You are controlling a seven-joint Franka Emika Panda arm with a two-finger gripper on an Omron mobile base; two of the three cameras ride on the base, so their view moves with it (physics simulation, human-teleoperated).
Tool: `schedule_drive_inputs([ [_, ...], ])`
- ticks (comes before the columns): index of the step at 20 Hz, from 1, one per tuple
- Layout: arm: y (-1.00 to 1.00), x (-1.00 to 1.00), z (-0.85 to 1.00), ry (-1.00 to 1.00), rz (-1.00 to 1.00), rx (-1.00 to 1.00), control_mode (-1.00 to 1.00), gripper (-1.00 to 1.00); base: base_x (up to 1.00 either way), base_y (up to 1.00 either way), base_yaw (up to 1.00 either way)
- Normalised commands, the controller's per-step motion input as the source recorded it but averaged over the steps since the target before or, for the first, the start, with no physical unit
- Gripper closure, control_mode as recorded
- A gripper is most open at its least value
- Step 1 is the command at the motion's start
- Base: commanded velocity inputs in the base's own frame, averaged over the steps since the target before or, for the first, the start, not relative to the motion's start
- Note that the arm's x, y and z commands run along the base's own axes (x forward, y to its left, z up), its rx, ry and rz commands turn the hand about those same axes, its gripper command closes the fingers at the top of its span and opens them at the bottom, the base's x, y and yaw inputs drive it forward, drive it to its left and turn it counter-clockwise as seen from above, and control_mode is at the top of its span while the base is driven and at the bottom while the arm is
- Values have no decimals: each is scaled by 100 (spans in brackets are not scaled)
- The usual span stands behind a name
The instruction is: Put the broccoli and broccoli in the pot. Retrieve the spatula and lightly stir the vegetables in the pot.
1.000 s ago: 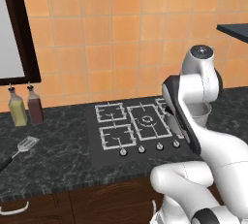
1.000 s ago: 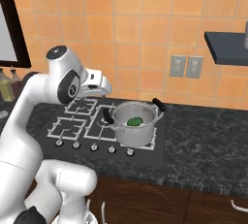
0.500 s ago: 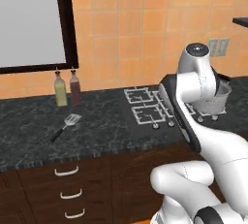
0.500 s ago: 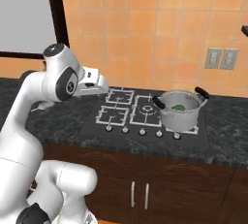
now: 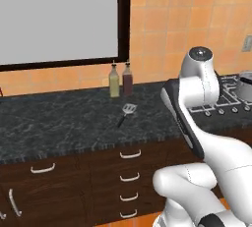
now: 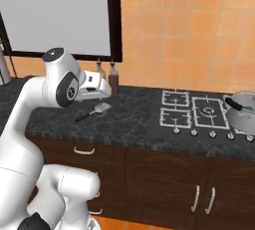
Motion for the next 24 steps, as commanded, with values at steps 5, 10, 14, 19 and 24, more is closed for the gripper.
schedule_drive_inputs([
  [5,0,0,0,0,0,0,100,-100,24,100,-12],
  [10,0,0,0,0,0,0,100,-100,55,90,-15],
  [14,0,0,0,0,0,0,100,-100,54,46,-13],
  [19,-36,28,-30,23,-18,0,-100,-100,5,-1,-3],
  [24,-80,77,-74,47,-20,9,-100,-100,0,0,0],
])
